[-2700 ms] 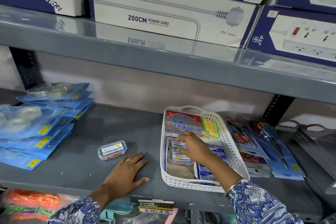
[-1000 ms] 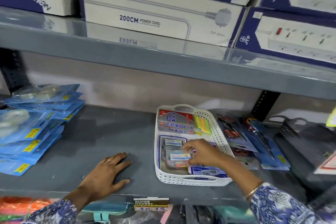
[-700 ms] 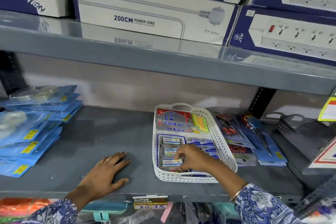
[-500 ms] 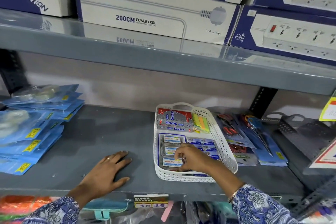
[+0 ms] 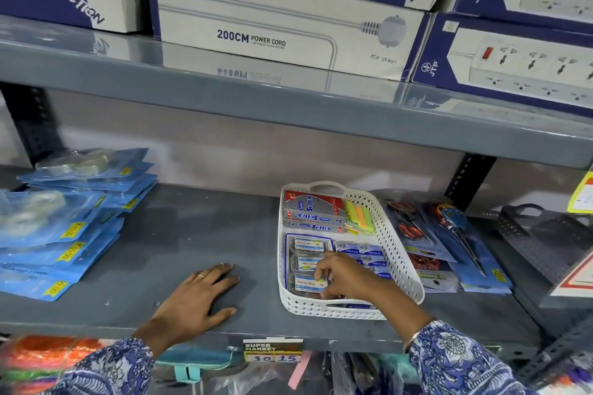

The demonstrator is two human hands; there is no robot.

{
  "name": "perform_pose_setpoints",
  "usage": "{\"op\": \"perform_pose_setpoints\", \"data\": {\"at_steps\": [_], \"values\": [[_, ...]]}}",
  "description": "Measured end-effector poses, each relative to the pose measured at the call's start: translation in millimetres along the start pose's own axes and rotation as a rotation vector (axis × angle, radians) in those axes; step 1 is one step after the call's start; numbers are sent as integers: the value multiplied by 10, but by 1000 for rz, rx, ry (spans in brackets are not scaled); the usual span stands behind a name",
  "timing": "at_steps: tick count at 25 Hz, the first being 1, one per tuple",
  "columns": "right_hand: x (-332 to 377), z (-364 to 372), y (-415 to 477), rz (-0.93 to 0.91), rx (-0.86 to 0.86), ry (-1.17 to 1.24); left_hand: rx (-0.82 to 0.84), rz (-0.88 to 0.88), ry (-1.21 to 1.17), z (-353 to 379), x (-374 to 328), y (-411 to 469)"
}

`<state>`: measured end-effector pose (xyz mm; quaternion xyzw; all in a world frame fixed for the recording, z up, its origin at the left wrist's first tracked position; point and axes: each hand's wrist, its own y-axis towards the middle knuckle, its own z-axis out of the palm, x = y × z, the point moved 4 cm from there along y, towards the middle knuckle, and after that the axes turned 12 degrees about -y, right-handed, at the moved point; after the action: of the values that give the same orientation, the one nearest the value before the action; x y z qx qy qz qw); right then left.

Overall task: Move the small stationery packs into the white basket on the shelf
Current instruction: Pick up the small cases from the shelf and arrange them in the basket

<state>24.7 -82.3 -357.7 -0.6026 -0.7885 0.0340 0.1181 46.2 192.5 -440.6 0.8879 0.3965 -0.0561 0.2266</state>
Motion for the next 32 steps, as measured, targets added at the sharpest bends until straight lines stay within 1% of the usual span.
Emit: {"op": "perform_pose_setpoints", "data": {"at_steps": [2,3,4,7,9,11,14,15,16,17,18,21,22,23,25,27,32], "values": [[3,-93,-72,37,-40,69,9,0,-1,-10,-16,9],[9,-171,-123,54,-92,91,16,0,-2,-15,-21,9],[24,-259,-180,68,-165,99,20,-2,-3,-21,-20,-2],[132,-645,-444,57,-462,74,11,-14,7,-82,-59,-15],[259,-901,-671,30,-688,78,-33,-21,18,-174,-136,16],[394,-1099,-854,-6,-863,98,-110,1,-1,-334,-269,132],[543,-1284,-972,-36,-972,96,-203,83,-10,-606,-554,370],[572,-1323,-969,-38,-966,82,-222,113,-11,-686,-657,442],[572,-1319,-922,-34,-920,64,-232,137,-16,-731,-751,502],[548,-1277,-838,-20,-833,38,-232,154,-20,-744,-833,549],[506,-1185,-729,3,-709,26,-224,164,-18,-724,-894,575],[250,-647,-381,101,-239,-10,-154,127,0,-531,-973,560],[174,-463,-307,118,-119,-41,-121,104,17,-452,-986,540],[114,-314,-254,126,-37,-66,-86,84,34,-382,-1000,521],[34,-121,-173,133,43,-130,-33,52,45,-272,-1031,499],[26,-65,-98,112,64,-218,-1,26,43,-193,-1037,509],[40,-89,33,90,-26,-331,10,-68,1,-83,-968,531]]}}
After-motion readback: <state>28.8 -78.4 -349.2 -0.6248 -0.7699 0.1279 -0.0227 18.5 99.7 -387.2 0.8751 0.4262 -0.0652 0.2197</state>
